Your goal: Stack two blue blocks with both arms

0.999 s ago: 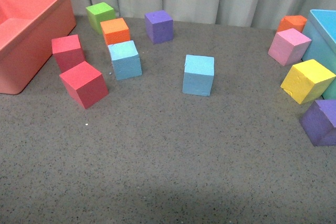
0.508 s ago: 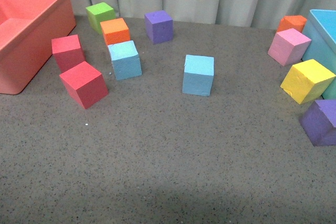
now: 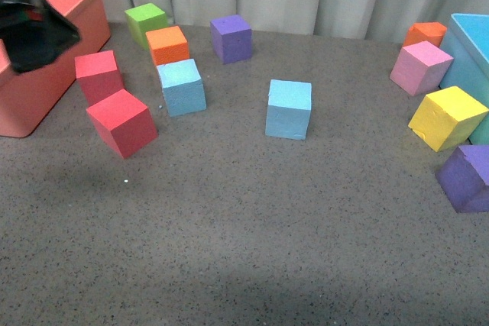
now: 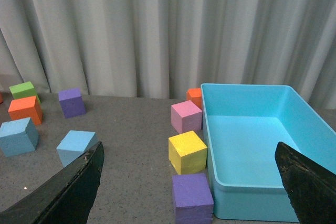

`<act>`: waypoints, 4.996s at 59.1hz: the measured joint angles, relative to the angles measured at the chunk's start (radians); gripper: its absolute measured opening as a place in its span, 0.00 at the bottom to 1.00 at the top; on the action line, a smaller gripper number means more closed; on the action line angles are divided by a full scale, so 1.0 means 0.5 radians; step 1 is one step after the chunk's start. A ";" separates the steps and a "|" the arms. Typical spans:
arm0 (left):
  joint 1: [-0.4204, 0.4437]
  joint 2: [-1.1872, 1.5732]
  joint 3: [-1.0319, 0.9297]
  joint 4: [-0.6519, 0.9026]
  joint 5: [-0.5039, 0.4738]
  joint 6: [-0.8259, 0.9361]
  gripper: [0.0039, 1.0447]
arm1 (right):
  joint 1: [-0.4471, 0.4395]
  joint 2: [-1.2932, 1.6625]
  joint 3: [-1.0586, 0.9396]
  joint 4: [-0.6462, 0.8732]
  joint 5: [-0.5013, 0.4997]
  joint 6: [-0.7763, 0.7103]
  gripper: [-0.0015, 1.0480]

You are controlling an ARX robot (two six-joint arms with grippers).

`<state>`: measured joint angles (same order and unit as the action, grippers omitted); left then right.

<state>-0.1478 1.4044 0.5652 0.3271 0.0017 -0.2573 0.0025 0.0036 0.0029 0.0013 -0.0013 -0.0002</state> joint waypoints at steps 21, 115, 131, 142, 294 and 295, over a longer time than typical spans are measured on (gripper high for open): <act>-0.188 1.032 1.121 -0.644 0.115 0.039 0.94 | 0.000 0.000 0.000 0.000 0.000 0.000 0.91; -0.206 2.228 2.806 -1.780 -0.131 0.000 0.46 | 0.000 0.000 0.000 0.000 0.000 0.001 0.91; -0.262 1.881 2.463 -1.649 -0.105 -0.005 0.45 | 0.000 0.000 0.000 0.000 0.000 0.001 0.91; -0.376 1.609 2.326 -1.609 -0.108 -0.006 0.44 | 0.000 0.000 0.000 0.000 0.000 0.001 0.91; -0.803 1.554 2.258 -1.032 -0.596 0.198 0.83 | 0.000 0.000 0.000 0.000 -0.001 0.001 0.91; -0.801 1.525 2.184 -0.921 -0.657 0.237 0.81 | 0.000 0.000 0.000 0.000 -0.001 0.000 0.91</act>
<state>-0.5484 2.1670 1.6573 -0.1333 -0.3267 -0.1390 0.0025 0.0036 0.0029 0.0013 -0.0017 -0.0002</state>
